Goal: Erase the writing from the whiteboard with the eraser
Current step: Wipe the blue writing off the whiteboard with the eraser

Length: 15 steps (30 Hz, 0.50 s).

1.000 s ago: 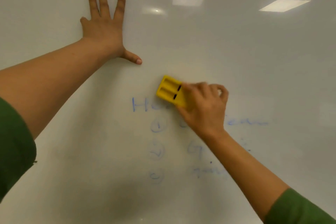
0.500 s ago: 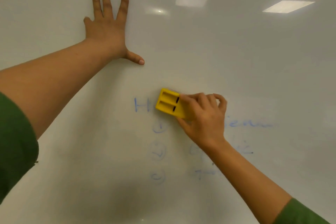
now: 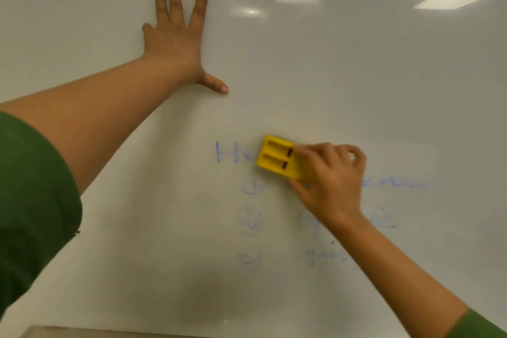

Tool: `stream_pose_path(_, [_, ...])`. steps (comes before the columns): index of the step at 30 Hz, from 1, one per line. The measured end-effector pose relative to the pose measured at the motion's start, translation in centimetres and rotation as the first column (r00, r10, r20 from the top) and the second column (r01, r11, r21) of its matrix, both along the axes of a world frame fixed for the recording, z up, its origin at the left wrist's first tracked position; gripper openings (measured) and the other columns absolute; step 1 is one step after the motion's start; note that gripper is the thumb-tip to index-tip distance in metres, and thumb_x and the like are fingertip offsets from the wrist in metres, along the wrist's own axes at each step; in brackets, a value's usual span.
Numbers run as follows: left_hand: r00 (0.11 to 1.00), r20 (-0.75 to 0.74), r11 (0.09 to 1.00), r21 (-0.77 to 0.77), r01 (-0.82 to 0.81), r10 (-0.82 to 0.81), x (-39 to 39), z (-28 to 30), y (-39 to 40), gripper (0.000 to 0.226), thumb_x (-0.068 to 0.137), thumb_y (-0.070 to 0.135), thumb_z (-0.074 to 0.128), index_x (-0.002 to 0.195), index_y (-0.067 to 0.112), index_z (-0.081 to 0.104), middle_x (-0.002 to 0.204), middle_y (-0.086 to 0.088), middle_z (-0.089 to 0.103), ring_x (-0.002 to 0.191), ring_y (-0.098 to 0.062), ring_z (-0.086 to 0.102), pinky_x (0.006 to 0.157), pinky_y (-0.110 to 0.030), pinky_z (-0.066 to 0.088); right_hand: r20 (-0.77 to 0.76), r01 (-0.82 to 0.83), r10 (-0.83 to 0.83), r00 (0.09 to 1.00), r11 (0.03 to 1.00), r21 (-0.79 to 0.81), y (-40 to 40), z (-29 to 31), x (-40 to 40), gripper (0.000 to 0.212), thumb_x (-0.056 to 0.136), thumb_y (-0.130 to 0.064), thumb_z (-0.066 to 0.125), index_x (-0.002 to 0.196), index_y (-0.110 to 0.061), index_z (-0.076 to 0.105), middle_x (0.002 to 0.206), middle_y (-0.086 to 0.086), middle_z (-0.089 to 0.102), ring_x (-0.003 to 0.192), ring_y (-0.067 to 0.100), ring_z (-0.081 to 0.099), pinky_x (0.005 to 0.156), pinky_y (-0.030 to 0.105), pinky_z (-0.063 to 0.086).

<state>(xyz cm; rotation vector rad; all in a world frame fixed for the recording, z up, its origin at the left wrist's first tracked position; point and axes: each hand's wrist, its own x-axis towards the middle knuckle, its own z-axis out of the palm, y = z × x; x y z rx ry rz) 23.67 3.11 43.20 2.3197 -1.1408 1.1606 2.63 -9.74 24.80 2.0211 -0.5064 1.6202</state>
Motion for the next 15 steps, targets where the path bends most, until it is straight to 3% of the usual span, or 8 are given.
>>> stream_pose_path(5, [1.0, 0.015, 1.0, -0.004, -0.017, 0.017, -0.1, 0.0, -0.1, 0.15, 0.041, 0.073, 0.072, 0.148, 0.024, -0.021, 0.155, -0.017, -0.022, 0.144, -0.036, -0.015, 0.107, -0.059, 0.028, 0.252, -0.032, 0.003, 0.968, 0.993, 0.113, -0.2, 4.8, 1.3, 0.045, 0.06, -0.03, 0.076, 0.102, -0.018, 0.067, 0.086, 0.008, 0.061, 0.082, 0.019, 0.04, 0.08, 0.036, 0.029])
stream_pose_path(8, [1.0, 0.007, 1.0, -0.005, -0.016, 0.016, -0.1, 0.0, 0.0, 0.149, 0.043, 0.072, 0.073, 0.148, 0.024, -0.021, 0.155, -0.017, -0.021, 0.144, -0.035, -0.015, 0.107, -0.059, 0.028, 0.148, -0.044, 0.034, 0.988, 0.997, 0.068, 1.5, 4.5, 4.2, 0.04, 0.064, -0.031, 0.074, 0.102, -0.019, 0.067, 0.087, 0.007, 0.062, 0.083, 0.021, 0.04, 0.08, 0.036, 0.029])
stream_pose_path(12, [1.0, 0.011, 1.0, -0.001, -0.012, 0.012, -0.2, 0.0, 0.1, 0.148, 0.044, 0.072, 0.073, 0.148, 0.024, -0.021, 0.155, -0.017, -0.021, 0.144, -0.036, -0.015, 0.106, -0.058, 0.031, -0.068, -0.057, 0.055, 0.996, 0.998, -0.027, 2.0, -0.2, 3.8, 0.041, 0.064, -0.025, 0.076, 0.104, -0.019, 0.068, 0.09, 0.002, 0.065, 0.083, 0.02, 0.043, 0.087, 0.039, 0.03])
stream_pose_path(15, [1.0, 0.017, 1.0, 0.005, -0.024, 0.024, 0.0, 0.0, 0.1, 0.149, 0.043, 0.074, 0.072, 0.148, 0.024, -0.021, 0.155, -0.017, -0.022, 0.144, -0.036, -0.015, 0.105, -0.057, 0.033, -0.014, -0.013, 0.012, 1.0, 1.0, -0.012, 1.1, -0.2, 2.1, 0.038, 0.065, -0.028, 0.076, 0.102, -0.02, 0.068, 0.087, 0.002, 0.064, 0.082, 0.02, 0.044, 0.085, 0.038, 0.03])
